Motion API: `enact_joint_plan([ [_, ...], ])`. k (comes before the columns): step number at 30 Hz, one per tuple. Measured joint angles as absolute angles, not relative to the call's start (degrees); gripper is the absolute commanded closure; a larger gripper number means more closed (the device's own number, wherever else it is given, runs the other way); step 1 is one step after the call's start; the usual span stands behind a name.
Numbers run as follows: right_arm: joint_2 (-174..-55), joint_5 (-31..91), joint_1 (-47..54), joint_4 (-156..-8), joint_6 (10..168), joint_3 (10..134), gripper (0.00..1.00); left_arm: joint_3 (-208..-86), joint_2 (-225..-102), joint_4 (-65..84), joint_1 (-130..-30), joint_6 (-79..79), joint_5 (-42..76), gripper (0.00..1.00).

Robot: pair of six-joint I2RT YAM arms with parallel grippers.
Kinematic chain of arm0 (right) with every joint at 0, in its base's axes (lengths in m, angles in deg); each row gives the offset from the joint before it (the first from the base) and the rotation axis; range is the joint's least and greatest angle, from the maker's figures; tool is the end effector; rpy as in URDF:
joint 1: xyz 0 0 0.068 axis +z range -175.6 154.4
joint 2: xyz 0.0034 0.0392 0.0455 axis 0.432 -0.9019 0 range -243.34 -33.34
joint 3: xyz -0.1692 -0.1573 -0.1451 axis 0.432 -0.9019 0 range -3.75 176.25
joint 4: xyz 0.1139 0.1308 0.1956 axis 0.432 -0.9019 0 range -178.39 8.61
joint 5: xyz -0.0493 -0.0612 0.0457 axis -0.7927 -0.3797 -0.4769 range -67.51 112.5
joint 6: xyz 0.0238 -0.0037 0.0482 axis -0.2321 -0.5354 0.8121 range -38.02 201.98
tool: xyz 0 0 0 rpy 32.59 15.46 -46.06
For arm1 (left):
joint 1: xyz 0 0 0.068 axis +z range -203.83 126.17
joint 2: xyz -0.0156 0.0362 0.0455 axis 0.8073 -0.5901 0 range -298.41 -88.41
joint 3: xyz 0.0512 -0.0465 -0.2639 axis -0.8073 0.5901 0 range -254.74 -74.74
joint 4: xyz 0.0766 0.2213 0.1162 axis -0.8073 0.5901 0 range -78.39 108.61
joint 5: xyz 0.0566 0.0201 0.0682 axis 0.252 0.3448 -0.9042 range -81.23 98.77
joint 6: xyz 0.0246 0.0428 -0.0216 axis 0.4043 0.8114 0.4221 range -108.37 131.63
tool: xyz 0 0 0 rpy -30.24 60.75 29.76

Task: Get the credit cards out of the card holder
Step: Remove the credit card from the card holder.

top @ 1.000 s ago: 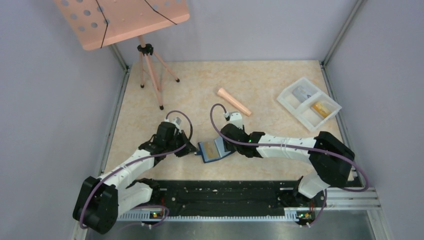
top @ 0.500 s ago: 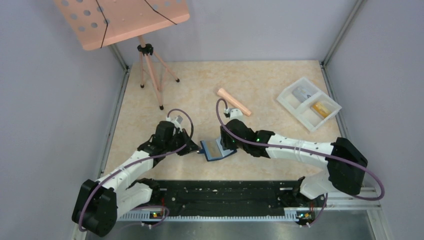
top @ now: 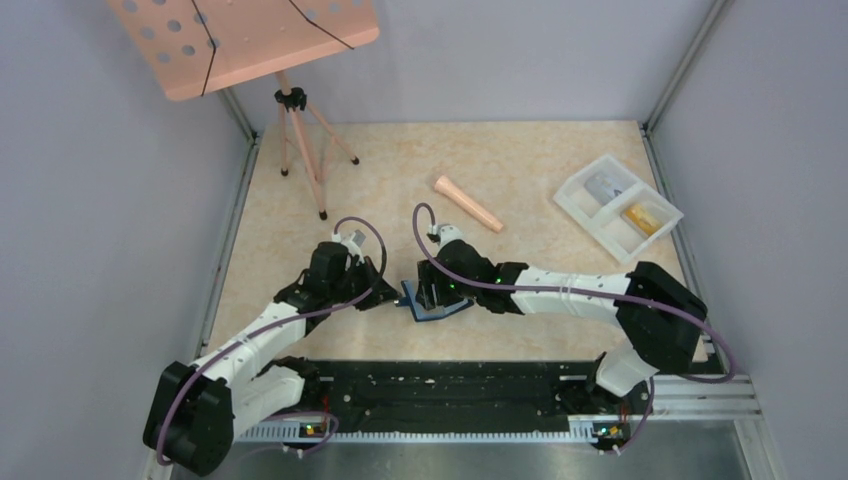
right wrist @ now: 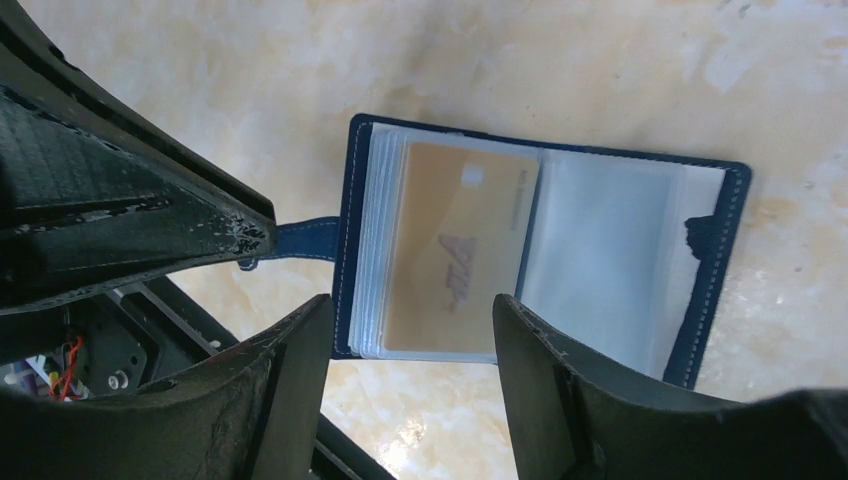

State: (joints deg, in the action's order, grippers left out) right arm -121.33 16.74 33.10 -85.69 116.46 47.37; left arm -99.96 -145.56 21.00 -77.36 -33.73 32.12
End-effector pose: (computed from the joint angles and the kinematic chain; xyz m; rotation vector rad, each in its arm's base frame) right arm 0.1720 0.2759 0.2064 -0.4487 2.3522 0.7067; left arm 0.1746 -0.0913 0.1862 -0.2398 2.4556 -1.0474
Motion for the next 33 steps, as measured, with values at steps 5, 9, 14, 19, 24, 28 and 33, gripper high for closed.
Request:
enact_joint_plan([
  [5,-124.7,19.3,33.1,-84.4,116.5,47.4,0.45,-100.0,-145.5,21.0,-77.4,-33.7,32.1,1.0],
  [9,-126.2,19.5,33.1,-84.2,116.5,47.4,0.5,-100.0,-145.5,21.0,-77.4,-33.7,32.1,1.0],
  [14,-126.6,19.1,33.1,-83.9,116.5,47.4,0.5,-100.0,-145.5,21.1,-77.4,-33.7,32.1,1.0],
  [19,-127.1,18.7,33.1,-83.7,116.5,47.4,0.51,-100.0,-145.5,21.1,-77.4,-33.7,32.1,1.0],
  [24,-127.2,17.4,33.1,-83.7,116.5,47.4,0.52,-100.0,-145.5,21.1,-77.4,-33.7,32.1,1.0],
  [28,-127.2,16.3,33.1,-83.9,116.4,47.4,0.52,-100.0,-145.5,21.1,-77.4,-33.7,32.0,1.0],
  [33,-126.9,15.0,33.0,-84.5,116.1,47.4,0.51,-100.0,-145.5,21.1,-77.4,-33.6,31.8,1.0],
])
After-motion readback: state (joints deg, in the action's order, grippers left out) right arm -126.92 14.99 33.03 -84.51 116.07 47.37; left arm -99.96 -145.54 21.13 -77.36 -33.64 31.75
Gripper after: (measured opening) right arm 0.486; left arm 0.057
